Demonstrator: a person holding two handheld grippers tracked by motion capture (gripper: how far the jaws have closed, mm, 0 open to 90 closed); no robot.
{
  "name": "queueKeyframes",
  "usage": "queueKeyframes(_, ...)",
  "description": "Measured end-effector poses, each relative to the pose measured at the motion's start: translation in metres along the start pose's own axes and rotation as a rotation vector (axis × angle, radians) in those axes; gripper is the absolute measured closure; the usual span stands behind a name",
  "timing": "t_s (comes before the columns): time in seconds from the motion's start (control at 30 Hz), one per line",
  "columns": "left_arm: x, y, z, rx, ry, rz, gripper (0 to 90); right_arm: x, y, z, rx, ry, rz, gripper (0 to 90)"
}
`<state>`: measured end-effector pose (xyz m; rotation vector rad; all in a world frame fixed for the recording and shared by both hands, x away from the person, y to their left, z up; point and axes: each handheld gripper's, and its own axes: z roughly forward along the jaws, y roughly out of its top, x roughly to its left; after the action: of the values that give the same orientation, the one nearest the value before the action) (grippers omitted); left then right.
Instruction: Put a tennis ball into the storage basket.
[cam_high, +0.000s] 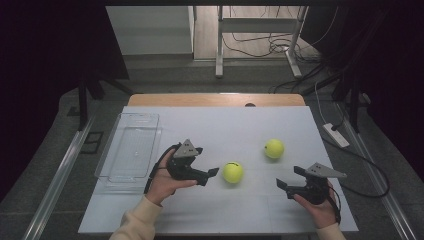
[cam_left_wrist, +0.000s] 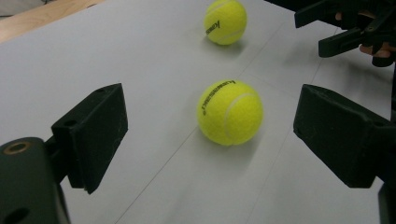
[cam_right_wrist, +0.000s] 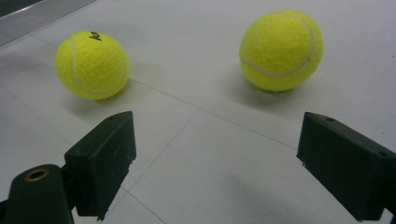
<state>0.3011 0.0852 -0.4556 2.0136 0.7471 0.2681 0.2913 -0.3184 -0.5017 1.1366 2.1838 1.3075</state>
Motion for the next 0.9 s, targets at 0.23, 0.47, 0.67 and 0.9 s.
queueKeyframes(0.23,-0.003,0.004,0.007,0.007,-0.016,0.009,10.3,0.000,0.000,0.000,0.001,-0.001,-0.002,11.3)
queueKeyframes(0.47,-0.005,0.006,0.014,0.023,-0.033,0.013,9.7,0.000,0.000,0.000,0.001,-0.002,-0.002,11.3)
queueKeyframes(0.67,-0.005,0.009,0.019,0.028,-0.035,0.015,9.6,-0.002,0.000,-0.001,-0.004,-0.004,0.009,11.3)
queueKeyframes(0.9,-0.006,0.013,0.028,0.054,-0.035,0.020,9.6,0.000,0.000,0.001,0.000,0.008,0.005,11.3)
